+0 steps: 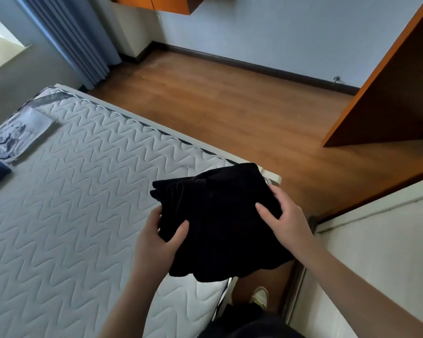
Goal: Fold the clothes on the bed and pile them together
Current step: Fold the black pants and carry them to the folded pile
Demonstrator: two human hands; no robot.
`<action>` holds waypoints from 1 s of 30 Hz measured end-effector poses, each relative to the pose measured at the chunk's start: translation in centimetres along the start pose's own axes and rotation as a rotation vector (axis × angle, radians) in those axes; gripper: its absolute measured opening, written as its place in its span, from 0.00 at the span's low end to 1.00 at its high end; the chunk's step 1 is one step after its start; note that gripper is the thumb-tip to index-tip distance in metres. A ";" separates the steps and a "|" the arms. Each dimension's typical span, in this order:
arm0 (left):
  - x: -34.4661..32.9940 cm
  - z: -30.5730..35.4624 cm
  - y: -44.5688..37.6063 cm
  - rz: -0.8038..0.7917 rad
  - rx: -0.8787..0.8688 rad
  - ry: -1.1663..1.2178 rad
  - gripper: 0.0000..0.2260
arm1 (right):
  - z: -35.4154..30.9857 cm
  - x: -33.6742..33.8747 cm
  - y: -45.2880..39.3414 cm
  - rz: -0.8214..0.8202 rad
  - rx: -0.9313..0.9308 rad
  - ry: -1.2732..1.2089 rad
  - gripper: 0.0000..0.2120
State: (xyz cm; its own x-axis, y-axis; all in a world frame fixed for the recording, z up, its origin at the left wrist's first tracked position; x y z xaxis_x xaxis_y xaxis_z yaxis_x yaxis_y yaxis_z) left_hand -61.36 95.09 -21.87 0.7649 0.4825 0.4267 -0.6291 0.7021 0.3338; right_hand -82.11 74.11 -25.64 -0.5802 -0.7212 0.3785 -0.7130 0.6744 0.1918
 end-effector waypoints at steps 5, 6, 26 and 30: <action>0.0 -0.2 -1.4 -0.068 -0.006 0.055 0.16 | -1.0 0.5 0.2 -0.021 -0.014 0.048 0.25; -0.1 -0.1 -1.7 -0.082 -0.009 0.062 0.17 | -1.3 0.6 0.4 -0.016 -0.019 0.059 0.25; -8.8 7.0 -12.0 -0.096 -0.010 0.017 0.16 | 3.4 11.2 -7.9 0.045 -0.068 -0.024 0.24; -10.0 8.9 -13.6 -0.044 0.013 0.015 0.17 | 3.8 12.8 -12.2 -0.031 -0.064 -0.023 0.26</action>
State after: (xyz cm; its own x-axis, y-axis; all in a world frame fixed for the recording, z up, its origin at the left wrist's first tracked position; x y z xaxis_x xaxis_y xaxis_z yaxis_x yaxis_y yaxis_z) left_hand -61.74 76.08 -23.22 0.7939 0.4588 0.3990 -0.5963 0.7158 0.3633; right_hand -82.32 56.00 -26.56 -0.5679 -0.7446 0.3507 -0.7046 0.6601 0.2604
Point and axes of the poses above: each hand's wrist, its own y-axis away from the middle knuckle, its own x-axis out of the back of the hand, z = x × y, the point moved 6 cm from there along -y, towards the middle knuckle, and after that the axes turned 12 degrees about -z, right-handed, at the moved point
